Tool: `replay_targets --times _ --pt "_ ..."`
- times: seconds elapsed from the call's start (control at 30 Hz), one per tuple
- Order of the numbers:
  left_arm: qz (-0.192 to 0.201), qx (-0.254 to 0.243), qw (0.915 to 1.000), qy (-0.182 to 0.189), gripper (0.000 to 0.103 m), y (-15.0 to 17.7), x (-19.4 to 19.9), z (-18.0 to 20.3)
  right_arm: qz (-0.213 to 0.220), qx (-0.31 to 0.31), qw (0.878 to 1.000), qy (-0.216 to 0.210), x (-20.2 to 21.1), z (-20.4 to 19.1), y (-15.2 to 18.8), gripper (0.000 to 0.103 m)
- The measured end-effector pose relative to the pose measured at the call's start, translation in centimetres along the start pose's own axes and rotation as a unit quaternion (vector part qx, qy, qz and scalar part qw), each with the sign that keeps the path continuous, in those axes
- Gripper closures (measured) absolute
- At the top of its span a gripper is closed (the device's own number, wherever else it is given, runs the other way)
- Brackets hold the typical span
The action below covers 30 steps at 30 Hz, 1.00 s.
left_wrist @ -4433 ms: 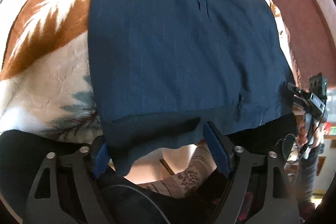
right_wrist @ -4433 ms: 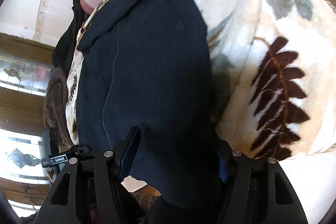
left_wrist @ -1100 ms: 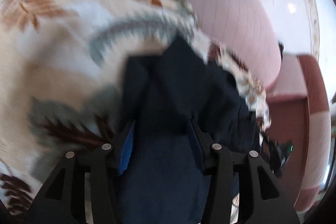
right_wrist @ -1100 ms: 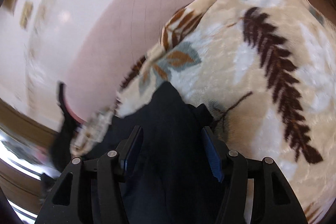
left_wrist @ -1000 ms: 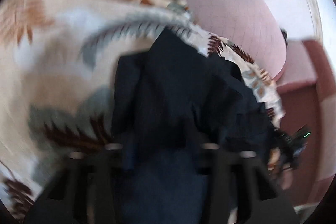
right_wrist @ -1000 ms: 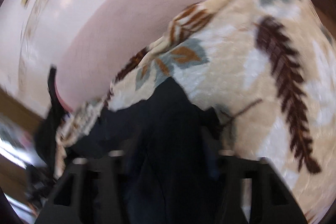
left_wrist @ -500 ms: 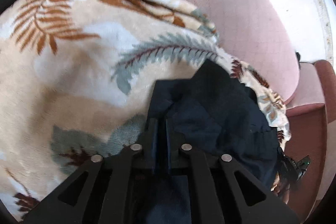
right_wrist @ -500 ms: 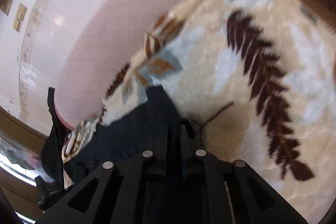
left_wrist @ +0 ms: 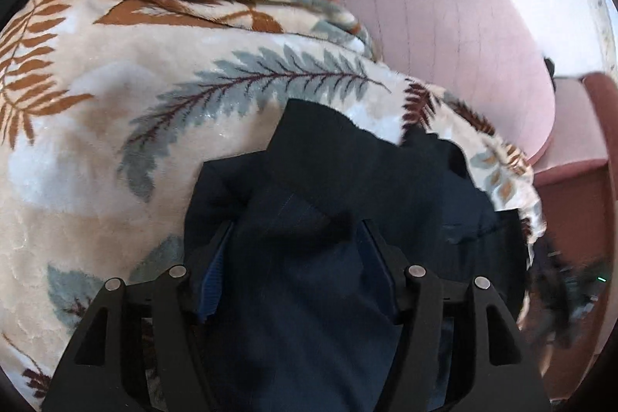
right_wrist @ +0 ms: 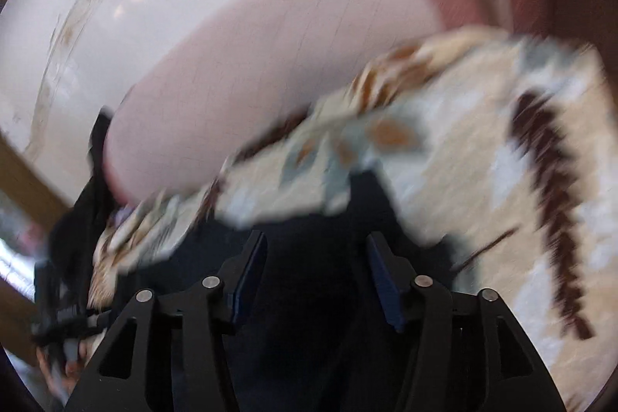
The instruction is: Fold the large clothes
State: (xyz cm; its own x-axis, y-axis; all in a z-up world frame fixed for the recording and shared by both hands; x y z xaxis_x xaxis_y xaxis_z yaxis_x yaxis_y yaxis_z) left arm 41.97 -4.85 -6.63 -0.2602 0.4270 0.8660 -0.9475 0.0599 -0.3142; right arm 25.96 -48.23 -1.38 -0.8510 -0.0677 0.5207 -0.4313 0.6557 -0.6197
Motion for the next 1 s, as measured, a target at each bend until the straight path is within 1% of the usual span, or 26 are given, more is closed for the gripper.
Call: replay_targets --times 0.03,0.07,0.13,0.17,0.2,0.27,0.3,0.33,0.37,0.4,0.43,0.5,0.53,0.57,0.6,0.63,0.7,0.73,0.77,0.8,0.83,0.87,0.9,0.93,1.0 --pt "0.002 -0.005 1.0 -0.001 0.041 0.0 -0.1 0.0 0.018 -0.006 0.999 -0.026 0.7 0.0 -0.4 0.048" --pt "0.005 -0.007 1.0 -0.001 0.041 0.0 -0.2 -0.1 -0.003 -0.004 0.999 -0.044 0.3 -0.1 -0.5 0.048" --pt "0.005 -0.002 1.0 0.003 0.041 -0.3 -0.3 -0.4 -0.076 0.009 0.996 -0.052 -2.0 -0.7 0.0 0.048" --pt "0.004 0.004 1.0 0.005 0.041 -0.4 -0.5 -0.5 -0.121 0.026 0.991 -0.048 -3.6 -1.2 0.9 0.048" --pt "0.003 0.009 0.9999 0.005 0.041 -0.5 -0.6 -0.6 -0.147 0.045 0.988 -0.034 -4.8 -1.7 1.8 0.048" --pt "0.008 0.017 0.9998 0.001 0.042 -0.5 -0.8 -0.6 -0.173 0.092 0.981 0.001 -6.8 -2.5 3.6 0.049" --pt "0.017 0.011 0.9998 -0.006 0.048 -0.5 -0.5 -0.4 -0.175 0.113 0.978 0.021 -7.3 -2.8 4.2 0.063" --pt "0.027 0.0 0.9995 -0.013 0.079 -0.5 0.0 -0.1 -0.177 0.132 0.975 0.03 -7.7 -3.2 4.6 0.096" --pt "0.033 -0.009 0.9993 -0.018 0.092 -0.7 0.3 0.1 -0.177 0.145 0.973 0.027 -7.8 -3.7 4.5 0.096" --pt "0.027 -0.006 0.9994 -0.02 0.092 -0.8 0.5 0.1 -0.163 0.148 0.975 0.02 -7.4 -3.9 4.2 0.097" --pt "0.037 0.002 0.9993 -0.011 0.094 -1.0 1.1 -0.3 -0.142 0.139 0.98 0.001 -6.6 -4.2 3.4 0.097" --pt "0.044 0.017 0.9989 0.001 0.094 -1.5 1.4 -0.9 -0.107 0.108 0.988 -0.022 -5.6 -4.2 1.9 0.098" --pt "0.048 0.028 0.9985 0.004 0.095 -1.8 1.3 -1.2 -0.087 0.084 0.992 -0.032 -5.4 -4.0 1.0 0.1" --pt "0.05 0.035 0.9981 0.003 0.095 -2.0 1.1 -1.5 -0.073 0.063 0.995 -0.039 -5.3 -3.6 0.4 0.1" --pt "0.051 0.042 0.9978 0.006 0.095 -2.1 0.8 -1.8 -0.068 0.045 0.996 -0.044 -5.5 -3.1 0.0 0.1" --pt "0.047 0.049 0.9977 0.005 0.094 -2.2 0.2 -2.1 -0.072 0.029 0.996 -0.044 -6.1 -2.6 -0.2 0.1" --pt "0.029 0.061 0.9977 -0.003 0.091 -2.1 -1.1 -2.7 -0.111 0.03 0.993 -0.005 -8.5 -1.7 0.6 0.1" --pt "0.023 0.07 0.9973 0.001 0.089 -2.0 -1.6 -3.0 -0.139 0.033 0.99 0.009 -9.5 -1.4 1.2 0.099" --pt "0.023 0.075 0.9969 0.012 0.088 -2.0 -1.5 -3.2 -0.153 0.03 0.988 0.011 -9.8 -1.0 1.6 0.099" --pt "0.022 0.077 0.9966 0.02 0.086 -1.9 -1.3 -3.3 -0.146 0.019 0.989 -0.006 -9.0 -0.7 1.5 0.093" --pt "0.017 0.075 0.9965 0.031 0.084 -1.8 -0.7 -3.6 -0.133 0.003 0.991 -0.03 -7.9 -0.4 1.1 0.092" --pt "0.014 0.071 0.9969 0.032 0.077 -1.6 -0.1 -3.9 -0.113 -0.022 0.992 -0.052 -6.2 0.4 0.4 0.092" --pt "0.012 0.068 0.9972 0.031 0.072 -1.3 0.6 -4.1 -0.098 -0.04 0.993 -0.06 -4.8 1.3 0.0 0.085" --pt "0.015 0.063 0.9974 0.032 0.07 -0.9 1.3 -4.4 -0.077 -0.061 0.994 -0.057 -3.0 2.6 -0.5 0.068" --pt "0.02 0.041 0.9983 0.035 0.069 0.4 3.1 -4.5 -0.06 -0.067 0.996 -0.021 -1.4 4.5 -0.9 0.05"
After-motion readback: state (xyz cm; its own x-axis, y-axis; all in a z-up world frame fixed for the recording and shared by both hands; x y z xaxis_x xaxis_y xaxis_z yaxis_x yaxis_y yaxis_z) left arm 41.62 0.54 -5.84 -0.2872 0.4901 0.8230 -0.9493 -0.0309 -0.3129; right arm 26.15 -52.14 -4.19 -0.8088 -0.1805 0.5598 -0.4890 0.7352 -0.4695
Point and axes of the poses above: each gripper's, at about its wrist camera, not at the fingertips, and x roughly against the way its jaws point, z to its right, y to its underside, the point moved 2 cm from there along -x, roughly the way its jaws point, and after that the axes turned 5 degrees about -x, right-handed, at the moved point
